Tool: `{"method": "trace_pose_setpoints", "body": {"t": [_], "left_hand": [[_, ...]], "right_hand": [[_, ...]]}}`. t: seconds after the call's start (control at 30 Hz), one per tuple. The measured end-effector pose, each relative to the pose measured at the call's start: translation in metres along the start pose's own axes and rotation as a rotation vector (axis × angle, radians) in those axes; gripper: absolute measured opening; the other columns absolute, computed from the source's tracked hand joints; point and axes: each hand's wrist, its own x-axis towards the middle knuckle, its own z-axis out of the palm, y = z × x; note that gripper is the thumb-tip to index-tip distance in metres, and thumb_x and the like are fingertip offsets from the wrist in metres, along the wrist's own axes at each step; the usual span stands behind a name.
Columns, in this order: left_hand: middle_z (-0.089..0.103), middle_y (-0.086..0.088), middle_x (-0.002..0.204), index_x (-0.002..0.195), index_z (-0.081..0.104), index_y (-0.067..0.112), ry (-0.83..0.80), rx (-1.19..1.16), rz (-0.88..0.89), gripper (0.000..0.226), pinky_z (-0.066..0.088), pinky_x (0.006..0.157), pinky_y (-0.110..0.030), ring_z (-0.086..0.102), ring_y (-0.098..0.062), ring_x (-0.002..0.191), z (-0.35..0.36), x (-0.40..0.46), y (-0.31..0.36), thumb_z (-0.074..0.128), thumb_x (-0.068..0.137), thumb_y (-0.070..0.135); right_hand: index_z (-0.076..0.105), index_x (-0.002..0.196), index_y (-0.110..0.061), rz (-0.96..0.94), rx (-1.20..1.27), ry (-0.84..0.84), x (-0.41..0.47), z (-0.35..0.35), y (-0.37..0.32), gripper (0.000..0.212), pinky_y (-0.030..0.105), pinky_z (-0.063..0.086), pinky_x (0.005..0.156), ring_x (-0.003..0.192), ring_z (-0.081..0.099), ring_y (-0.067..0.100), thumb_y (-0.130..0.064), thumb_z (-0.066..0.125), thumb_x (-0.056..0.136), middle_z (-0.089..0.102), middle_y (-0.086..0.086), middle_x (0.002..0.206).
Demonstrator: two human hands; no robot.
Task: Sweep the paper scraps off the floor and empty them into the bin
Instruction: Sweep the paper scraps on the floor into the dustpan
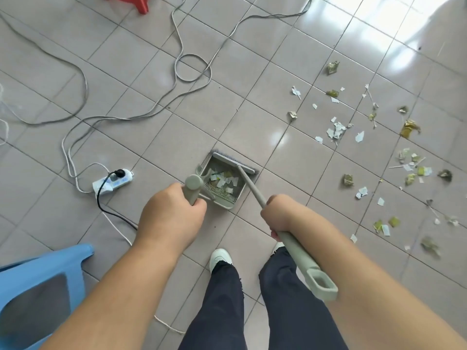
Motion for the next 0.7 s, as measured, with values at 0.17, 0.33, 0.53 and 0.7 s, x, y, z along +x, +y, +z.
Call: {"method": "trace_pose_setpoints", "body": {"t": [0.17,0.33,0.53,0.7], "left_hand": [[0.054,-0.001,0.054,0.062,0.049,0.015,-0.025,0.024,0.043,0.021,0.034,0.044,-0.023,0.050,-0.016,0.054,0.005,0.015,0.040,0.051,0.074,0.032],[0.052,-0.003,0.050,0.059,0.051,0.013,0.019,0.097,0.100,0.026,0.030,0.043,-0.023,0.047,-0.018,0.051,0.002,0.049,0.108,0.052,0.074,0.034],[0.054,-0.005,0.051,0.059,0.052,0.013,-0.037,0.180,0.085,0.032,0.034,0.045,-0.025,0.051,-0.023,0.054,-0.009,0.079,0.177,0.053,0.077,0.039],[0.052,-0.003,0.043,0.057,0.054,0.015,-0.054,0.183,-0.040,0.028,0.035,0.044,-0.025,0.050,-0.019,0.048,-0.017,0.082,0.176,0.058,0.077,0.033]], "right_hand": [[0.052,0.112,-0.009,-0.054,0.168,0.022,0.010,-0.054,0.036,0.026,0.022,0.044,0.040,0.032,0.048,0.019,-0.003,0.039,0.090,0.052,0.013,0.060],[0.054,0.099,-0.015,-0.049,0.227,0.048,0.029,-0.116,0.052,0.020,0.022,0.046,0.039,0.026,0.048,0.019,-0.005,0.040,0.088,0.054,0.013,0.056],[0.051,0.106,-0.017,-0.064,0.193,0.051,0.048,-0.189,0.056,0.027,0.030,0.050,0.045,0.031,0.052,0.022,-0.004,0.037,0.086,0.055,0.012,0.055],[0.048,0.107,-0.017,-0.078,0.097,-0.026,0.045,-0.209,0.038,0.026,0.026,0.051,0.042,0.038,0.055,0.020,-0.006,0.035,0.087,0.059,0.011,0.074]]}}
